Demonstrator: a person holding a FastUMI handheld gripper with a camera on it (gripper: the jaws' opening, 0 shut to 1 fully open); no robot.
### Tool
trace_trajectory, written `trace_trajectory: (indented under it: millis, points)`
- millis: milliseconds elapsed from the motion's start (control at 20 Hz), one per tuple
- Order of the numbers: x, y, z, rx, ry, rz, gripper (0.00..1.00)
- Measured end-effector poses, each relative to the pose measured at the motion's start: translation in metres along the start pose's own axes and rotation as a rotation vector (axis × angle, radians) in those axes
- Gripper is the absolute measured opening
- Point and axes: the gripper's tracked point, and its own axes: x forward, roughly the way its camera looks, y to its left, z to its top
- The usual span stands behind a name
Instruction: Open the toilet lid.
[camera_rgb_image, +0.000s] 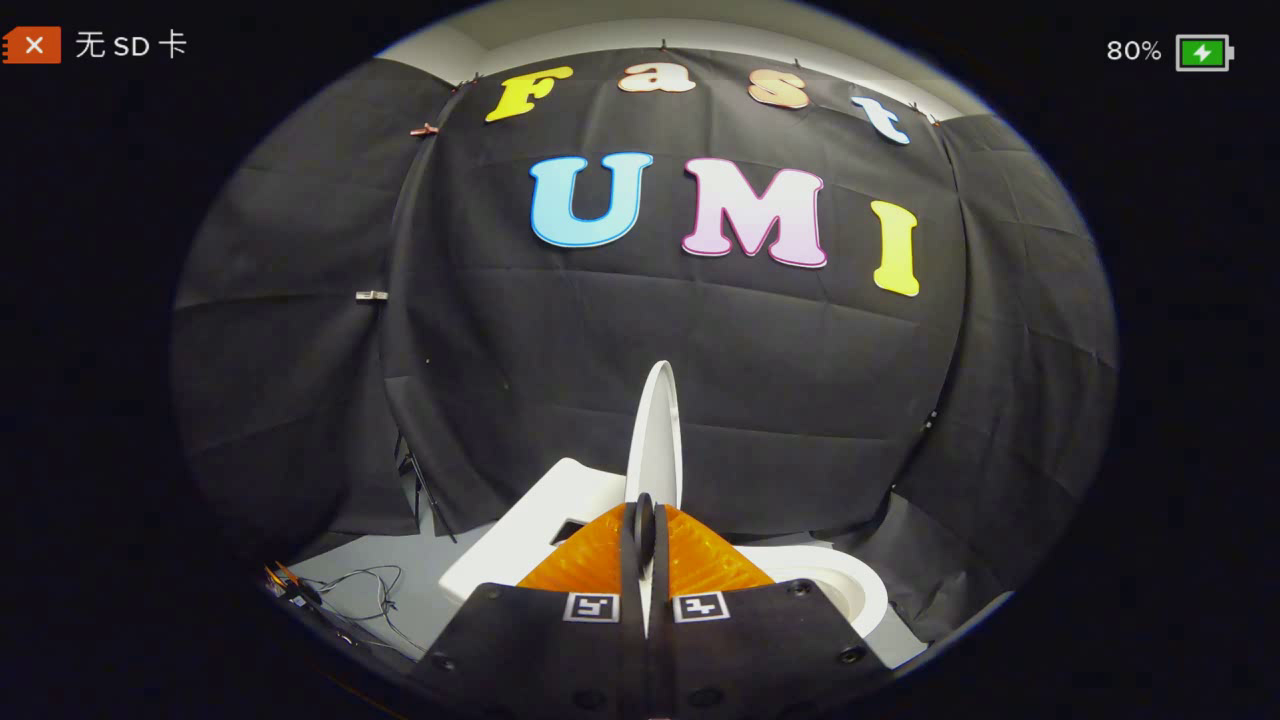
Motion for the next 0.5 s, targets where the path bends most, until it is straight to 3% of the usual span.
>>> trace_trajectory:
  millis: [300,500]
  points:
    - [0.003,0.030,-0.003,-0.061,0.001,0.019,0.05]
    - [-0.003,0.012,-0.001,-0.090,-0.010,-0.049,0.06]
